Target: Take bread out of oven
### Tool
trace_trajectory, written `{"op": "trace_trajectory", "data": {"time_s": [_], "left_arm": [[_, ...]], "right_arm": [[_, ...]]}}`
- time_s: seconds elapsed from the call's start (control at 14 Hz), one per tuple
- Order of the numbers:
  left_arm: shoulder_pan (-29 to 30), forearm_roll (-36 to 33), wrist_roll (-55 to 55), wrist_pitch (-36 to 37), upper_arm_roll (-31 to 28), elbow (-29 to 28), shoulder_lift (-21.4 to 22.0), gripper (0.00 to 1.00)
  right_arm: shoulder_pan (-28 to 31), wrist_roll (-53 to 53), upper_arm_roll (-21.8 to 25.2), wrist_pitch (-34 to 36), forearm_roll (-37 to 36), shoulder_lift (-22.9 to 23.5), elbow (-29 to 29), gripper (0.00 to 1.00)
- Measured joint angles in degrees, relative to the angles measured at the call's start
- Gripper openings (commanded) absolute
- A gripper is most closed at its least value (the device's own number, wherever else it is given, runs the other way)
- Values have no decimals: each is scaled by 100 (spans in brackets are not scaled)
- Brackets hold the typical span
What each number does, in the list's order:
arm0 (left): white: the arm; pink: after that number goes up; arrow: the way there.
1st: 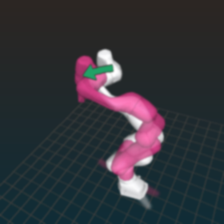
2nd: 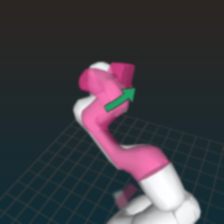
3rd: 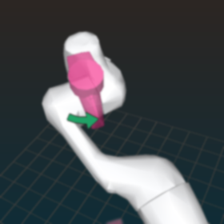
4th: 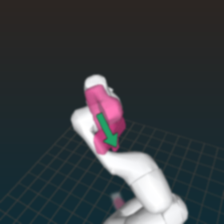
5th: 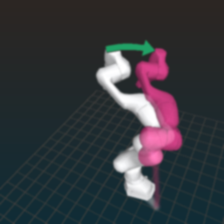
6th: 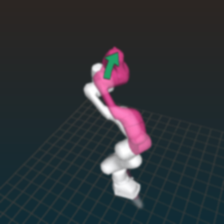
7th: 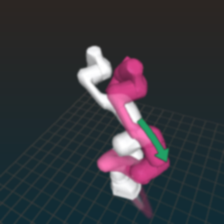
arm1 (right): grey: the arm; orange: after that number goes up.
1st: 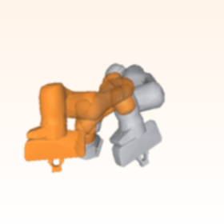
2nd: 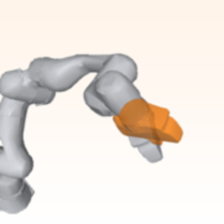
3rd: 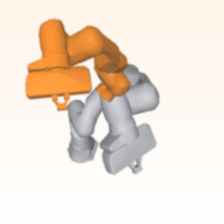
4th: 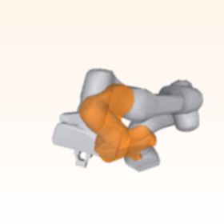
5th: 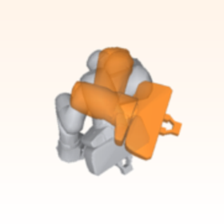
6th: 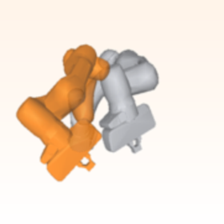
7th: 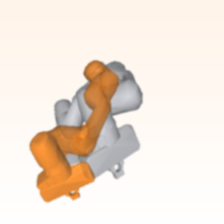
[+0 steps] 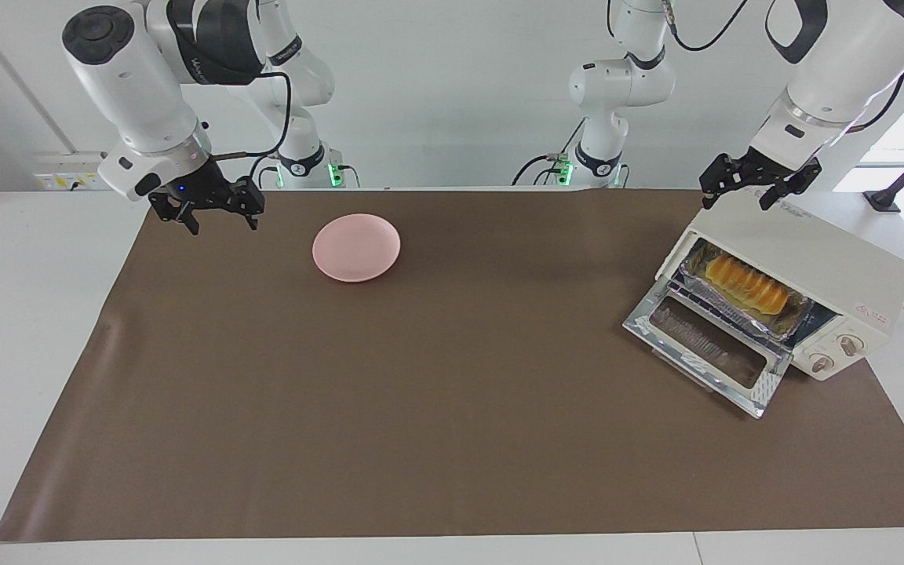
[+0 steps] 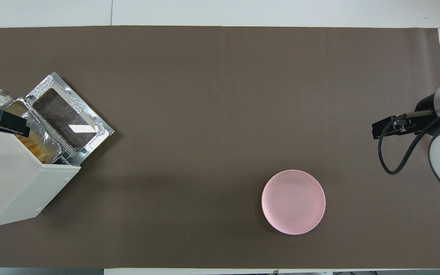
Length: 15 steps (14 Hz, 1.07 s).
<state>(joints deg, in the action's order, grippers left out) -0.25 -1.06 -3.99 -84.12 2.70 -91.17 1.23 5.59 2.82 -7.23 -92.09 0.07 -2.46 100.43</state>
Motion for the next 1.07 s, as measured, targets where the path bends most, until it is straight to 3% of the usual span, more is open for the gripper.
{"op": "trace_trajectory", "data": {"time_s": [0.79, 0.93, 1.07], "left_arm": [[14, 0, 304, -163, -62, -1, -21, 100], [13, -7, 631, -176, -53, 33, -222, 100], [13, -73, 1014, -194, -56, 353, -699, 100]], "right_arm": [[0, 0, 0, 0, 0, 0, 0, 100], [0, 0, 0, 0, 0, 0, 0, 100], [0, 0, 0, 0, 0, 0, 0, 100]]}}
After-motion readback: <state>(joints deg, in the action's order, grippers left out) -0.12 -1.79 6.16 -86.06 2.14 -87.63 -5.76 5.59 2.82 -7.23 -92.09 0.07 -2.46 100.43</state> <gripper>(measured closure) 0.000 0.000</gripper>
